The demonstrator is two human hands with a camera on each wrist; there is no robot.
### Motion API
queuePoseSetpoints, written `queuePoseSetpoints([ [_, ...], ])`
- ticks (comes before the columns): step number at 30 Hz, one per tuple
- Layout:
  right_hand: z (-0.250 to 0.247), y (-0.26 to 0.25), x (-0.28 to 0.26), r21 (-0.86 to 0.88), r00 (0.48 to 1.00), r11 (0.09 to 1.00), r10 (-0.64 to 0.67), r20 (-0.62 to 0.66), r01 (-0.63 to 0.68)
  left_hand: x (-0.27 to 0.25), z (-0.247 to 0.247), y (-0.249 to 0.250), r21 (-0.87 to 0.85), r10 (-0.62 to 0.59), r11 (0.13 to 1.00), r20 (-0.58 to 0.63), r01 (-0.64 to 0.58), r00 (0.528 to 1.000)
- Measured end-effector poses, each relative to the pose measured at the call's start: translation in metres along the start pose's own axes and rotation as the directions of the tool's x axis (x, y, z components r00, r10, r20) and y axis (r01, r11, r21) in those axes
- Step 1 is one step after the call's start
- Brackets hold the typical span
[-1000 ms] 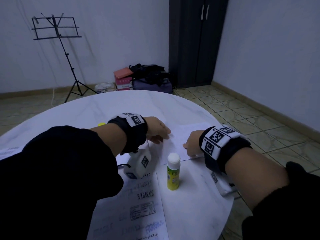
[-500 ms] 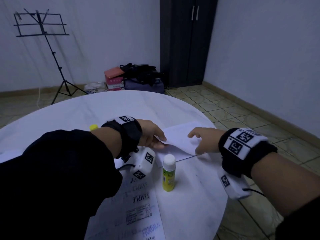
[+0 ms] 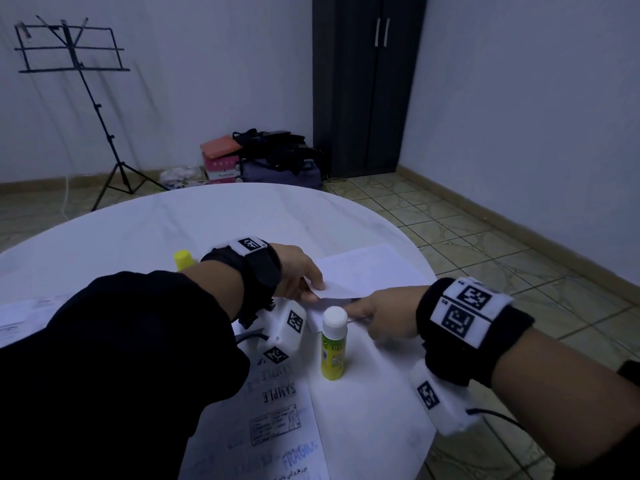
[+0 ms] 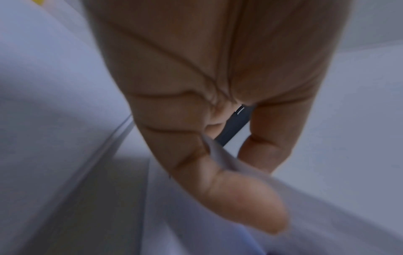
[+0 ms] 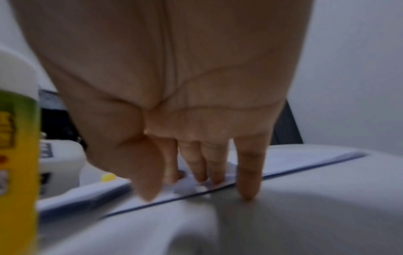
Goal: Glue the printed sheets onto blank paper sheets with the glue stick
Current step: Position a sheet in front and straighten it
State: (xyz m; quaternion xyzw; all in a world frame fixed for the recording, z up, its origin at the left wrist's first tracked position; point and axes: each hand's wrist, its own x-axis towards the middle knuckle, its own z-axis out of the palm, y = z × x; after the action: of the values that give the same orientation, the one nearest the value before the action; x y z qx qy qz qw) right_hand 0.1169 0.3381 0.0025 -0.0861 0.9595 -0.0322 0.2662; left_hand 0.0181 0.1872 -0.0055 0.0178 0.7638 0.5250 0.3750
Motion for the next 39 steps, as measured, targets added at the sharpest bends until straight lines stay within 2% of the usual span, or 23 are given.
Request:
queuePoseSetpoints([
  [5,0.002,0.015,0.002,-0.085,0.978,0.975,0.207,-0.009,-0.207,-0.003,-0.001,-0.005,0.072,0.018,0.997,-0.023,-0.017,1.000],
  [9,-0.003,0.032,-0.006,0.042,0.933,0.933,0.358,-0.038,-0.356,-0.004,-0.002,-0.006,0.081,0.016,0.997,-0.031,-0.013,0.999],
  [13,-0.011,0.032,-0.006,0.167,0.913,0.913,0.392,-0.115,-0.371,-0.006,-0.010,-0.004,-0.016,0.060,0.998,-0.064,-0.061,0.996],
  [16,-0.020,0.036,-0.005,0.365,0.875,0.886,0.397,-0.278,-0.287,-0.017,-0.018,0.001,-0.097,0.127,0.986,-0.079,-0.134,0.989],
  [19,-0.026,0.037,-0.007,0.580,0.801,0.805,0.426,-0.420,-0.123,-0.036,-0.026,0.004,-0.090,0.226,0.968,-0.103,-0.235,0.969],
  [21,-0.031,0.028,-0.015,0.742,0.764,0.668,0.451,-0.463,0.056,-0.051,-0.032,0.004,-0.078,0.297,0.948,-0.135,-0.309,0.945],
  [24,-0.044,0.006,-0.036,0.870,0.722,0.396,0.505,-0.473,0.294,-0.080,-0.042,0.003,-0.052,0.376,0.919,-0.173,-0.390,0.910],
  [26,-0.050,-0.012,-0.052,0.897,0.729,0.222,0.524,-0.441,0.383,-0.104,-0.049,-0.003,-0.019,0.415,0.904,-0.199,-0.427,0.888],
  [28,-0.050,-0.029,-0.065,0.902,0.751,0.154,0.507,-0.423,0.404,-0.129,-0.057,-0.013,0.008,0.443,0.892,-0.213,-0.452,0.871],
  [30,-0.044,-0.045,-0.073,0.897,0.761,0.177,0.479,-0.437,0.404,-0.154,-0.064,-0.028,0.038,0.453,0.889,-0.224,-0.457,0.863],
  [34,-0.025,-0.075,-0.084,0.888,0.791,0.294,0.412,-0.452,0.354,-0.194,-0.079,-0.064,0.136,0.433,0.901,-0.294,-0.411,0.852],
  [37,-0.006,-0.096,-0.088,0.900,0.844,0.338,0.363,-0.396,0.276,-0.216,-0.085,-0.096,0.148,0.360,0.933,-0.312,-0.329,0.879],
  [39,0.009,-0.107,-0.089,0.887,0.871,0.418,0.340,-0.354,0.197,-0.227,-0.085,-0.119,0.162,0.305,0.950,-0.297,-0.267,0.905],
])
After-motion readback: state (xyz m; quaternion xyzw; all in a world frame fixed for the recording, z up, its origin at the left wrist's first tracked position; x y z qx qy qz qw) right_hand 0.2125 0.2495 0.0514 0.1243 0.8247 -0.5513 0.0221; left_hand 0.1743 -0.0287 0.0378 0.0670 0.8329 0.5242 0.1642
